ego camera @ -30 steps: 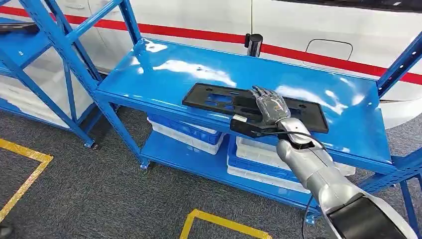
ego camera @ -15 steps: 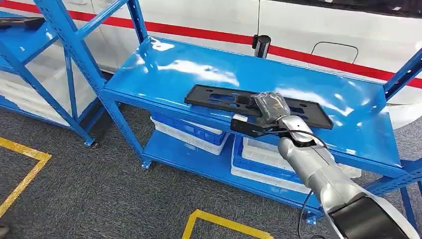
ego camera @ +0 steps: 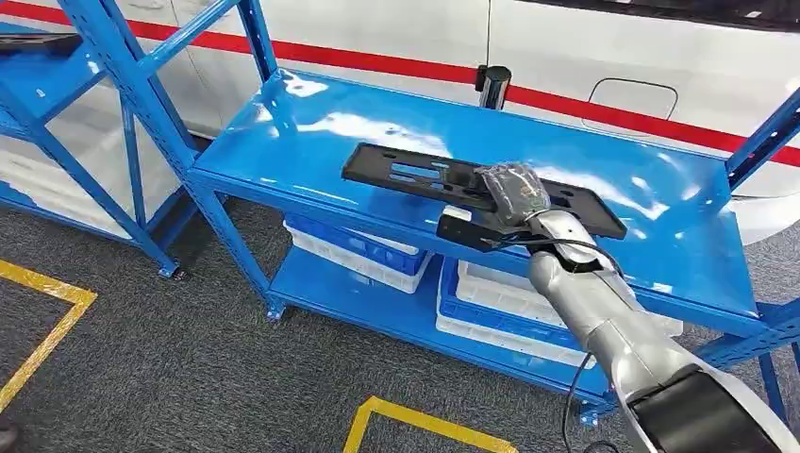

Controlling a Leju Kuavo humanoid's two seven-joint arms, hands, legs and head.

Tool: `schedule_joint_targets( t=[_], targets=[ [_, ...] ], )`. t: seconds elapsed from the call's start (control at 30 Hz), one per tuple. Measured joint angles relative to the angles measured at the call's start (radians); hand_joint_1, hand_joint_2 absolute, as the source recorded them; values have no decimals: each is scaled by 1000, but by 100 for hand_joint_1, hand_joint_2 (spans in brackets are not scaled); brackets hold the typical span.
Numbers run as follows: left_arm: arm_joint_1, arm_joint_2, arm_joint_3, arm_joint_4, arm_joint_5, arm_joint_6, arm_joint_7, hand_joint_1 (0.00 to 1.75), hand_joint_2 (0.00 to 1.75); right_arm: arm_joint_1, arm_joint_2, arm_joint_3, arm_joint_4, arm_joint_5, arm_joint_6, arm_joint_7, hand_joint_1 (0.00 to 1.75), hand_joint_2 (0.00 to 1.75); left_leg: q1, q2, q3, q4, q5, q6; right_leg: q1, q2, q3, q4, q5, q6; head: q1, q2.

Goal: Take the parts from the cabinet and place them on the table.

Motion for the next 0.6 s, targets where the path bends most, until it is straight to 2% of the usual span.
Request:
schedule_joint_targets(
  t=[0.07, 0.1, 0.37, 0.47, 0.5, 0.53, 0.57, 0.6],
  targets=[
    [-16, 7, 0, 38, 2, -13, 0, 0, 175, 12, -8, -11, -46, -63, 22, -54, 147, 175, 1, 0, 0, 0, 0, 0, 0, 0, 0, 0, 0, 0, 0, 0],
    [-20, 11, 0, 55, 3, -18, 0, 0, 175, 18, -15, -12, -74, -82, 30, -58, 147, 175, 1, 0, 0, 0, 0, 0, 0, 0, 0, 0, 0, 0, 0, 0],
    [-43, 28, 0, 124, 10, -78, 31, 0, 175, 61, -58, -7, -242, -134, 75, -45, 147, 175, 0, 0, -4, 5, -4, 4, -11, 0, 2, -1, 0, 2, -1, 0],
    [-44, 30, 0, 130, 10, -80, 34, 0, 175, 78, -68, -7, -265, -131, 74, -35, 147, 175, -2, 0, -5, 8, -6, 11, -14, 0, 4, -6, 3, 12, -1, 0],
    [-44, 30, 0, 131, 10, -80, 34, 0, 175, 81, -69, -8, -272, -131, 73, -32, 147, 175, 0, 1, 2, -6, 0, 19, -9, 0, 6, -9, 2, 18, -1, 0],
    [-44, 29, 0, 131, 10, -80, 35, 0, 175, 85, -75, -10, -278, -132, 73, -31, 147, 175, 8, 6, 13, -18, 8, 26, -9, -2, -6, 10, -8, 18, 0, 0],
    [-45, 29, 0, 132, 10, -80, 35, 0, 175, 84, -77, -10, -279, -135, 73, -31, 147, 175, -2, 4, 10, -15, 2, 16, -6, -3, -1, 22, -7, 14, 2, 0],
    [-47, 30, 0, 133, 10, -80, 36, 0, 175, 84, -77, -10, -284, -134, 73, -29, 147, 175, -5, 3, 10, -2, -2, 14, -3, -2, 9, -13, 1, 14, 5, 0]
  ],
)
